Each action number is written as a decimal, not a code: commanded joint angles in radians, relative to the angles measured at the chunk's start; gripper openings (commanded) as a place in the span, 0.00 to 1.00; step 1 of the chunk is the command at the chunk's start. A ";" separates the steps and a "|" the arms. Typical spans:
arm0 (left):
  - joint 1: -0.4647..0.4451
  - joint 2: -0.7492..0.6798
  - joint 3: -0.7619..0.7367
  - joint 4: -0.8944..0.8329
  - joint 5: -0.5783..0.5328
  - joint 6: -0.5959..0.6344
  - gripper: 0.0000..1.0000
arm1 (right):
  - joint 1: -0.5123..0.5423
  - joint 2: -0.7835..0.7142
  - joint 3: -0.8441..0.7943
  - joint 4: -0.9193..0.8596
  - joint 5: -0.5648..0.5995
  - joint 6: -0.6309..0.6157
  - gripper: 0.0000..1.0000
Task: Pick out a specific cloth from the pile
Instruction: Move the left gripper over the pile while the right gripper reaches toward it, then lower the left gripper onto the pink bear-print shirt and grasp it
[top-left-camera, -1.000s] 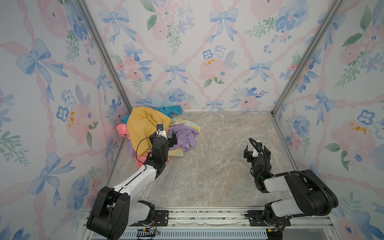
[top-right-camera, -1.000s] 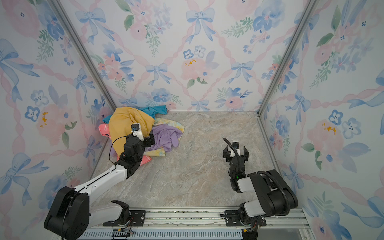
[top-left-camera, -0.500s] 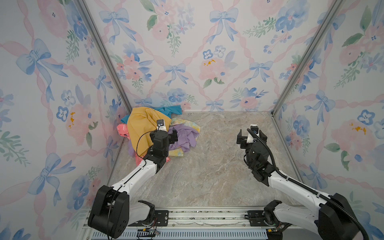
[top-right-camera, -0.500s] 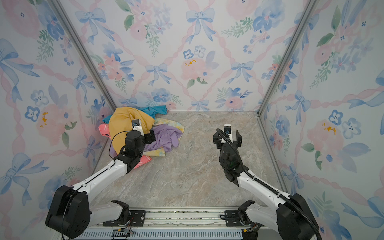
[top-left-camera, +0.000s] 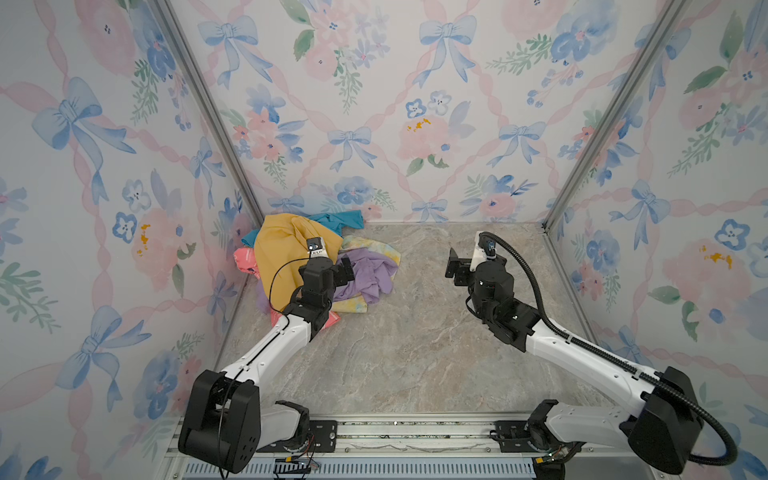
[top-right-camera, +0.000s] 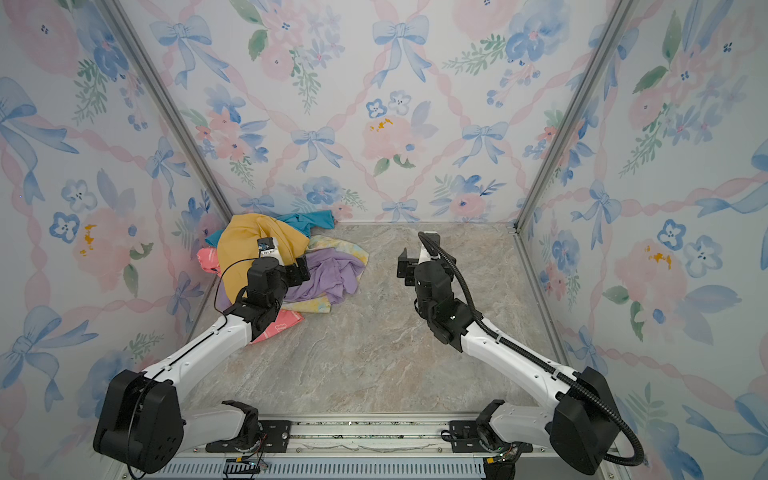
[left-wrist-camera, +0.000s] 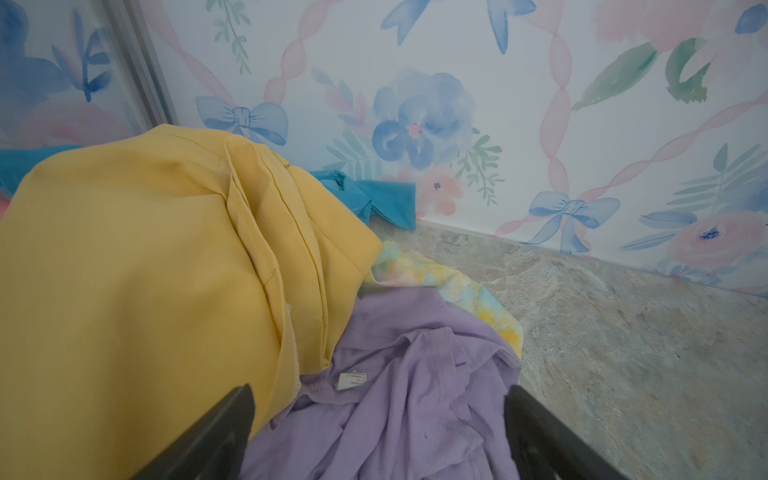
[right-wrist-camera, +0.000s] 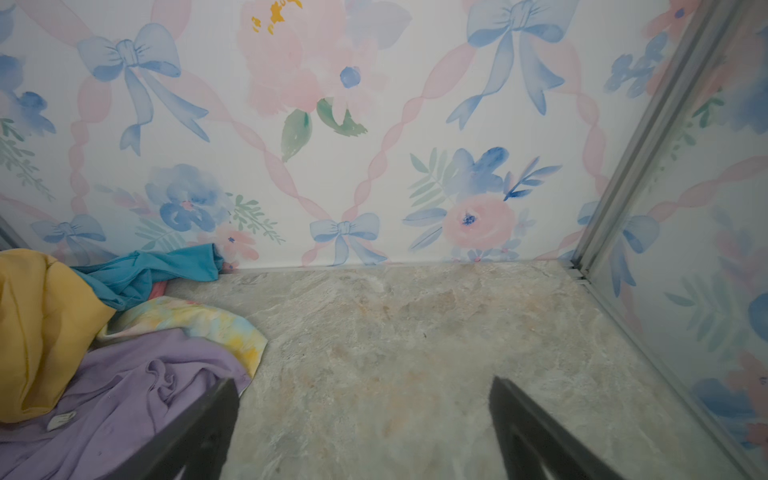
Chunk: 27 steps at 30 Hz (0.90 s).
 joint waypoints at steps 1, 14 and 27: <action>-0.001 0.003 0.021 -0.039 0.029 -0.085 0.94 | 0.049 0.034 0.053 -0.151 -0.079 0.163 0.97; 0.085 -0.204 -0.008 -0.390 0.066 -0.167 0.86 | 0.208 0.220 0.113 -0.174 -0.256 0.212 0.98; 0.167 -0.382 -0.214 -0.581 0.148 -0.344 0.78 | 0.223 0.338 0.143 -0.100 -0.360 0.207 0.97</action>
